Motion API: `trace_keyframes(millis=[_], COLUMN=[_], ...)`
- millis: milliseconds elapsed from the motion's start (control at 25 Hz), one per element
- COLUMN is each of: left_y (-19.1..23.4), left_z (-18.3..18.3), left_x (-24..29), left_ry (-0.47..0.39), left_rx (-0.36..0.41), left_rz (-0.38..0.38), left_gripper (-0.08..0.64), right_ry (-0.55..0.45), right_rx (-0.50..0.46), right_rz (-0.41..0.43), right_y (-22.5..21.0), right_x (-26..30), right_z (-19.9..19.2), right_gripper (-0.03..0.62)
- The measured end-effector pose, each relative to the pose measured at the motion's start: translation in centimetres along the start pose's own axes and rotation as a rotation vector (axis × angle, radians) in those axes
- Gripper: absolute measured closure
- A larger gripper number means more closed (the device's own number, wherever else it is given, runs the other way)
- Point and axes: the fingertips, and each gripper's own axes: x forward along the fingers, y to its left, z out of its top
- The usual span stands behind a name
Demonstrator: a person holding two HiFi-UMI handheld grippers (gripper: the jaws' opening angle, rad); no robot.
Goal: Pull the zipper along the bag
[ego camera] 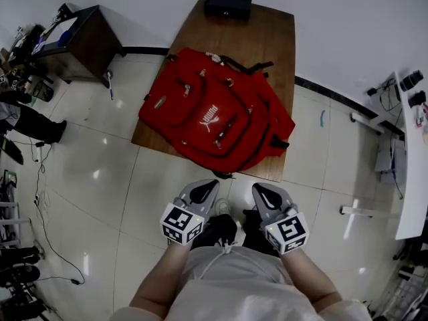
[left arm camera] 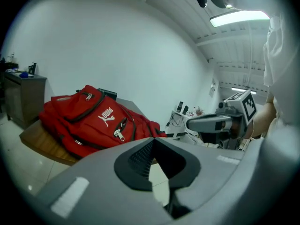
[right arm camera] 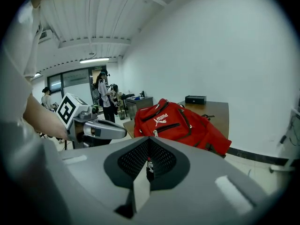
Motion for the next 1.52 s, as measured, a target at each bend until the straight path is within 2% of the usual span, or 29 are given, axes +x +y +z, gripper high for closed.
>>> trace_keyframes(millis=[240, 480, 520, 600, 680, 800, 920, 1080, 1160, 1280, 1520], left_y=[2.2, 3.6, 3.7, 3.9, 3.9, 3.9, 4.0, 4.1, 4.3, 3.3, 2.7], left_z=[-4.3, -7.7, -8.3, -9.8, -11.2, -12.3, -12.5, -12.8, -12.8, -12.3, -11.8], left_x=[2.1, 4.8, 5.3, 6.7, 8.0, 9.6, 10.4, 11.0, 10.9, 11.2, 10.8], left_ry=[0.107, 0.171, 0.184, 0.219, 0.248, 0.250, 0.251, 0.266, 0.281, 0.295, 0.300], left_rx=[-0.024, -0.160, -0.171, -0.179, -0.176, -0.173, -0.161, -0.198, -0.201, -0.159, -0.163], left_rz=[0.013, 0.036, 0.034, 0.018, -0.002, -0.008, -0.009, 0.007, 0.026, -0.018, -0.052], left_gripper=[0.554, 0.551, 0.515, 0.389, 0.359, 0.350, 0.365, 0.369, 0.424, 0.525, 0.536], right_ry=[0.110, 0.224, 0.241, 0.263, 0.278, 0.308, 0.316, 0.321, 0.343, 0.373, 0.377], right_rx=[-0.003, -0.023, -0.031, -0.035, -0.033, -0.036, -0.036, -0.051, -0.068, -0.080, -0.070], right_rz=[0.047, 0.145, 0.154, 0.161, 0.167, 0.175, 0.177, 0.162, 0.159, 0.158, 0.168], right_y=[-2.1, -3.2, -3.4, -3.9, -4.2, -4.4, -4.7, -5.4, -5.5, -5.6, -5.7], right_x=[5.3, 10.4, 11.2, 12.5, 13.3, 13.5, 13.6, 14.0, 14.2, 14.5, 14.6], right_z=[-2.8, -4.8, -5.0, -5.4, -5.8, -6.8, -7.3, -7.4, -7.7, -8.3, -8.7], right_gripper=[0.584, 0.584, 0.584, 0.584, 0.584, 0.584, 0.584, 0.584, 0.584, 0.584, 0.584])
